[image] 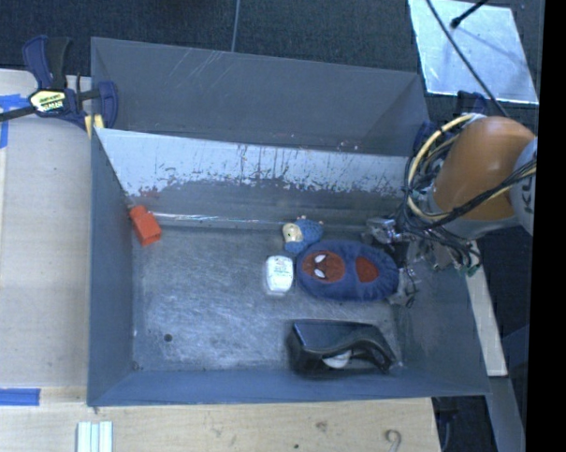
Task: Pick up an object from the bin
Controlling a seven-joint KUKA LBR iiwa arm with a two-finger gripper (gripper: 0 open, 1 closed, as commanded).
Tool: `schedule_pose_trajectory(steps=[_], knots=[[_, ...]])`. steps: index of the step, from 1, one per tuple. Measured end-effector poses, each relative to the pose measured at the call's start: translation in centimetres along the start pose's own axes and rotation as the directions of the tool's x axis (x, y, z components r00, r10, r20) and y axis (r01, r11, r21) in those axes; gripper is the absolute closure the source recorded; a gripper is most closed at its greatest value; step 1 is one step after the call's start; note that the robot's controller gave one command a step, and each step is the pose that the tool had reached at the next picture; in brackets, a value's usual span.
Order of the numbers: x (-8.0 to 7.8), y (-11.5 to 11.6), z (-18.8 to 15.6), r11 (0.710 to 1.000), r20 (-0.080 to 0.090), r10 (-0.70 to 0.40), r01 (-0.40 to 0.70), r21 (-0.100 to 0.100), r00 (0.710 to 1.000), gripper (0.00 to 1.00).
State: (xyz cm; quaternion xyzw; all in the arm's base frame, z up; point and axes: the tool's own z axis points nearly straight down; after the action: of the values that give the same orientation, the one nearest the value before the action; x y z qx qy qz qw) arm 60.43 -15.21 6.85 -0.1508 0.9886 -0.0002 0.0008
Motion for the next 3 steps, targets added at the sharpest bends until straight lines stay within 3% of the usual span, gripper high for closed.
schedule_pose_trajectory(steps=[1,2,3], knots=[[3.3,3.8,-3.3,0.857,0.002,-0.516,0.516,0.003,0.857,0.00],[6.5,8.9,-4.3,0.553,0.007,-0.833,0.833,0.027,0.553,0.00],[5.1,14.0,-1.3,0.227,-0.003,-0.974,0.972,0.053,0.227,0.00]])
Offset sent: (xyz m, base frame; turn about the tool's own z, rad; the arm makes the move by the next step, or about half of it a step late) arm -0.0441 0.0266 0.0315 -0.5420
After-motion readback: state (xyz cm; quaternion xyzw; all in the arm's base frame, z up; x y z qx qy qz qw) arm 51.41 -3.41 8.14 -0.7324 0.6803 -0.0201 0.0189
